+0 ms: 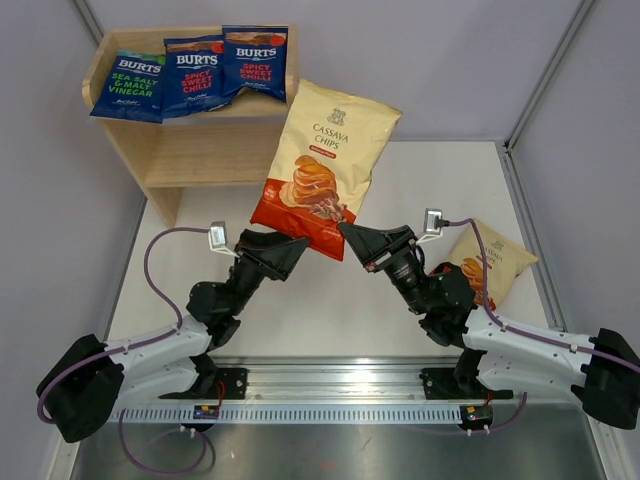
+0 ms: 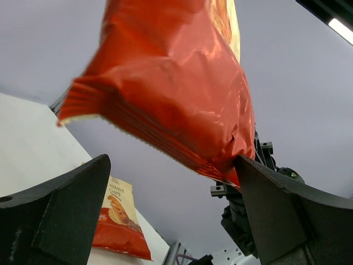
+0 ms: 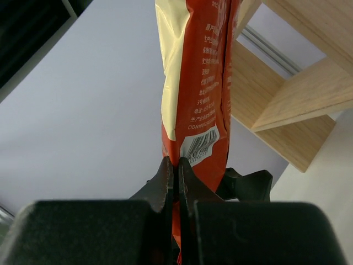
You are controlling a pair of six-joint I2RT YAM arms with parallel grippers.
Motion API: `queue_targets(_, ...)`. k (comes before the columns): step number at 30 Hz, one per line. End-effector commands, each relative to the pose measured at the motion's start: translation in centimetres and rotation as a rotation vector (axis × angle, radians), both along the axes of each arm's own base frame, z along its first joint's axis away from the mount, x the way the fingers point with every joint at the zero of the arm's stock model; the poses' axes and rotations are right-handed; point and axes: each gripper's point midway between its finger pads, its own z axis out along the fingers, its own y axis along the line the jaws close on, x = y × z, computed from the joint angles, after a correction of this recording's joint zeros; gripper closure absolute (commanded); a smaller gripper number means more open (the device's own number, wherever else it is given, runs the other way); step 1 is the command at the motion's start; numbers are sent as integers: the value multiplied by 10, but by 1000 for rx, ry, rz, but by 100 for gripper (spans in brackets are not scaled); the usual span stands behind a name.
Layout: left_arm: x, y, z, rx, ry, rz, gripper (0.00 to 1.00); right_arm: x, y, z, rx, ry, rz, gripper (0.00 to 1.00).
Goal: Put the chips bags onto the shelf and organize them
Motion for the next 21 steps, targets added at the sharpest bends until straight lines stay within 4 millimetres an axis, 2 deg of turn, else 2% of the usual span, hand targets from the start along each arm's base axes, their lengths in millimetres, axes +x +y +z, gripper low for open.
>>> queue_targets(1,-14,31,82,-228,-228,85,1,-21,-19,50,198,-99,40,100)
queue_targets(7,-11,44,97,-323,-231,122,5,-21,-23,41,219,-103,25,100)
queue_targets(8,-10,41,97,-320,-233,113,5,-21,-20,40,211,-103,32,100)
queue_targets(10,-14,39,103,-336,-255,90,6,-22,-15,40,201,-113,47,100)
queue_targets(14,-21,37,110,-332,-289,66,7,-23,-16,43,200,-127,40,100)
queue_targets(21,-30,50,122,-358,-331,97,7,-30,-6,41,177,-130,101,100)
